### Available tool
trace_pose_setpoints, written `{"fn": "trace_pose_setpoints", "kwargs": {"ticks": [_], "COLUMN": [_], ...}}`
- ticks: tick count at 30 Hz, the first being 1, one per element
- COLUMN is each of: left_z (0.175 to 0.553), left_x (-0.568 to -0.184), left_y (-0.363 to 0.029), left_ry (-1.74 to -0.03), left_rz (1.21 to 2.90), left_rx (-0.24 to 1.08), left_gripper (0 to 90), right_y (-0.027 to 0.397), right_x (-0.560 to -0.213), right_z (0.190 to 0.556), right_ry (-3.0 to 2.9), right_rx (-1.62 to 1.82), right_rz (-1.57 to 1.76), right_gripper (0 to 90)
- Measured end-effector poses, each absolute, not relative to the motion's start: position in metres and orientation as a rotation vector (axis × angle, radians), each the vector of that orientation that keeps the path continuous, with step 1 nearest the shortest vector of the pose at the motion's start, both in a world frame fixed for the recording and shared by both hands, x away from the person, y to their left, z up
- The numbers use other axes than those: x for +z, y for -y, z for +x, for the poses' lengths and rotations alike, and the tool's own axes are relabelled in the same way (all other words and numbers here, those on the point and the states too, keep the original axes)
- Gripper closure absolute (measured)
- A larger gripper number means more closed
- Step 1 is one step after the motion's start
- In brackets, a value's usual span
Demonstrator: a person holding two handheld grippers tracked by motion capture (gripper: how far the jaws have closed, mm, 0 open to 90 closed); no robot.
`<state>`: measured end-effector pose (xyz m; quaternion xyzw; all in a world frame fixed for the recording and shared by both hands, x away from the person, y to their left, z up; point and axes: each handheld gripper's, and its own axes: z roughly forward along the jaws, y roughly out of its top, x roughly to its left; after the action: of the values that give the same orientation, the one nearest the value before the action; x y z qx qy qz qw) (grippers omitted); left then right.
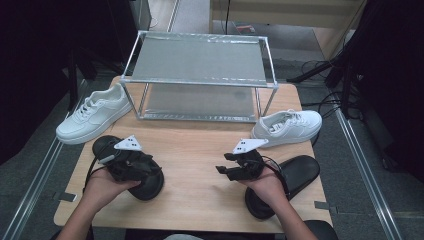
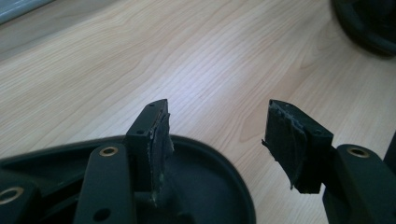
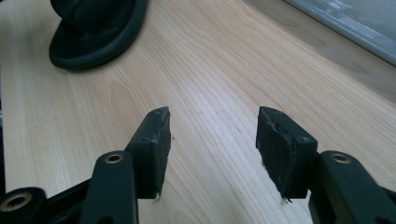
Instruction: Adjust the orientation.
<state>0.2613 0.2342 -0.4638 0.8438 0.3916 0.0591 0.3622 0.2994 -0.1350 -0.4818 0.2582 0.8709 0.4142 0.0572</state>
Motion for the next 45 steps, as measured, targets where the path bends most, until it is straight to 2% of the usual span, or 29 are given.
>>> {"fn": "trace_pose_setpoints", "kwargs": {"ticks": [24,25,26,28,30,31,34,36,37,39,45], "left_z": [0.255,0.255,0.255,0.255,0.255,0.256,0.259,0.26,0.262,0.263,0.272], "left_x": [-0.47,-0.471,-0.472,-0.472,-0.472,-0.473,-0.476,-0.476,-0.478,-0.48,-0.491], "left_y": [-0.287,-0.289,-0.294,-0.297,-0.302,-0.305,-0.311,-0.313,-0.316,-0.317,-0.313], "left_ry": [-1.229,-1.236,-1.244,-1.249,-1.252,-1.25,-1.252,-1.252,-1.248,-1.25,-1.27], "left_rz": [2.115,2.109,2.101,2.096,2.09,2.09,2.113,2.111,2.118,2.121,2.154], "left_rx": [0.228,0.224,0.217,0.214,0.224,0.217,0.222,0.224,0.207,0.204,0.15], "left_gripper": [41.8,43.6,49.4,51.2,57.5,67.4,79.2,82.0,87.2,89.8,89.9], "right_y": [0.12,0.12,0.119,0.119,0.119,0.118,0.117,0.116,0.116,0.116,0.115], "right_x": [-0.483,-0.483,-0.483,-0.483,-0.483,-0.483,-0.484,-0.484,-0.484,-0.484,-0.484], "right_z": [0.305,0.305,0.305,0.305,0.305,0.305,0.305,0.305,0.305,0.305,0.305], "right_ry": [-2.683,-2.684,-2.684,-2.684,-2.685,-2.69,-2.693,-2.693,-2.697,-2.696,-2.698], "right_rx": [1.247,1.247,1.248,1.249,1.251,1.249,1.248,1.25,1.248,1.248,1.244], "right_rz": [0.73,0.725,0.722,0.721,0.717,0.718,0.712,0.706,0.703,0.699,0.704], "right_gripper": [46.4,46.4,46.4,46.4,46.4,46.4,46.4,46.4,46.4,46.4,46.4]}}
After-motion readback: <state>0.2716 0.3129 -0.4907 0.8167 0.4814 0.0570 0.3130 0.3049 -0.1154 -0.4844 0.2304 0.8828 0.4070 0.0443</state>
